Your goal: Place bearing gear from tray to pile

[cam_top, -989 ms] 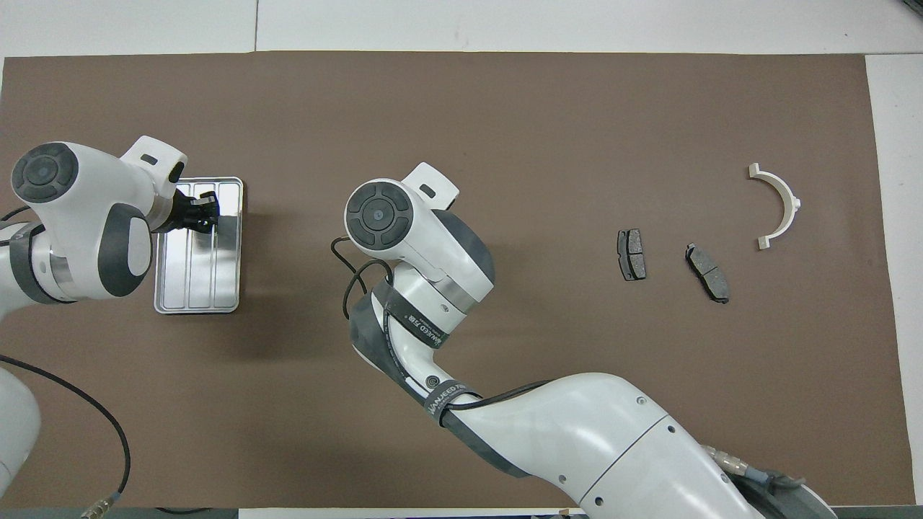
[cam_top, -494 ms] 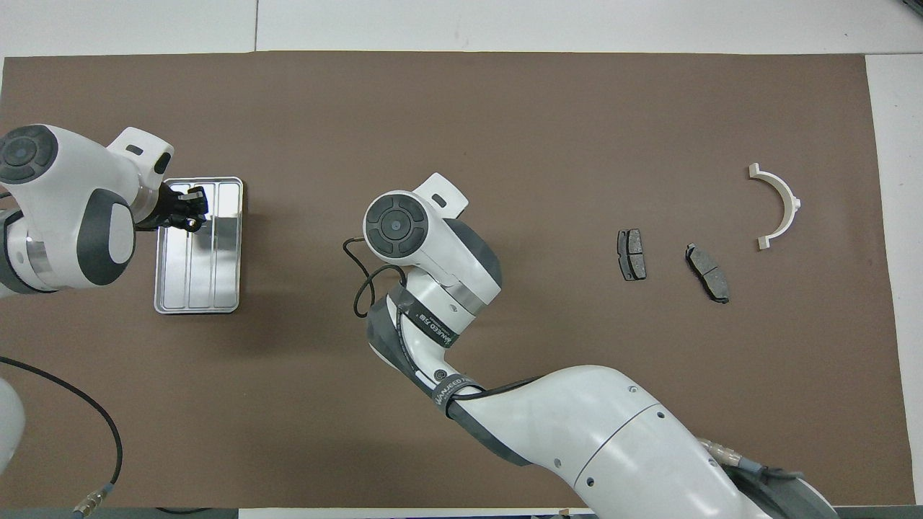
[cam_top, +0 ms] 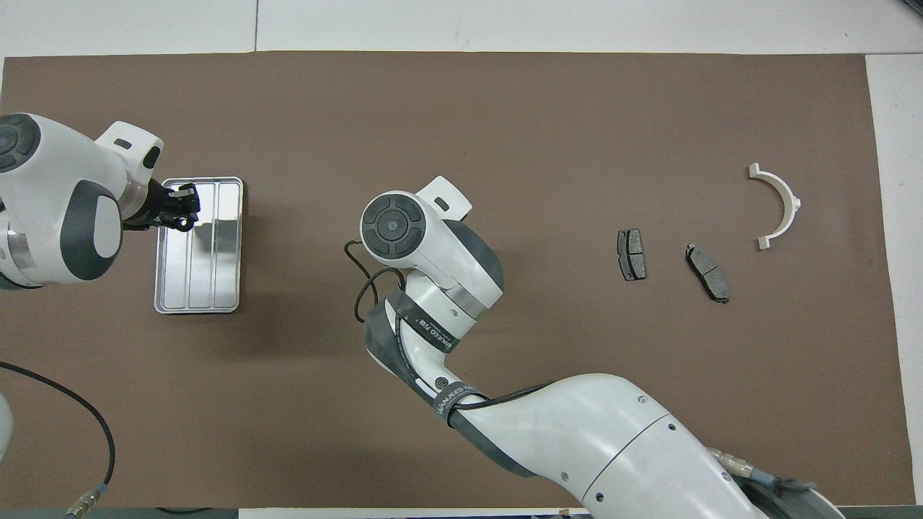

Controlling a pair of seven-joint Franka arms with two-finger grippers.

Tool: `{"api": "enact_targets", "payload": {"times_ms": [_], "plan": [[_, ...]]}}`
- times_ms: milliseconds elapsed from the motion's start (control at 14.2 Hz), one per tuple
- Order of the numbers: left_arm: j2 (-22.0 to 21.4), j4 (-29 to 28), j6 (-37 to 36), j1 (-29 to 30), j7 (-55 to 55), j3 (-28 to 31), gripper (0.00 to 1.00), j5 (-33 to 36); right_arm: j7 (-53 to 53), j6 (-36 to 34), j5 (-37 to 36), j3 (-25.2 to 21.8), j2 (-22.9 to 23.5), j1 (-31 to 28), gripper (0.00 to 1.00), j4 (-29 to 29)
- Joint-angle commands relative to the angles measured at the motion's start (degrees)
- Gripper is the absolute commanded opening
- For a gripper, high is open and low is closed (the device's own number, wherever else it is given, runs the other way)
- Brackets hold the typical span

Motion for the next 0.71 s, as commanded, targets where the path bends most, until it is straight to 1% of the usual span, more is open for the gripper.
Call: {"api": "enact_targets", "payload": {"times_ms": [0, 141, 353, 636], "plan": [[-1.01, -0.01, -1.52, 0.19, -1.5, -0.14, 0.0, 0.36, 3.37, 0.48, -0.51, 0.4, -0.4, 0.17, 0.98, -1.28], [-1.01, -0.01, -1.52, 0.19, -1.5, -0.14, 0.0, 0.36, 3.81, 1.53, -0.51, 0.4, -0.58, 0.44, 0.97, -2.51], [-1.1, -0.01, -1.52, 0.19, -1.5, -0.14, 0.0, 0.36, 5.13, 1.54, -0.59, 0.48, -0.75, 0.53, 0.97, -2.78], [-1.1, 0.08, -1.52, 0.19, -1.41, -0.14, 0.0, 0.36, 5.13, 1.72, -0.59, 0.48, -0.75, 0.53, 0.81, -2.78]]}}
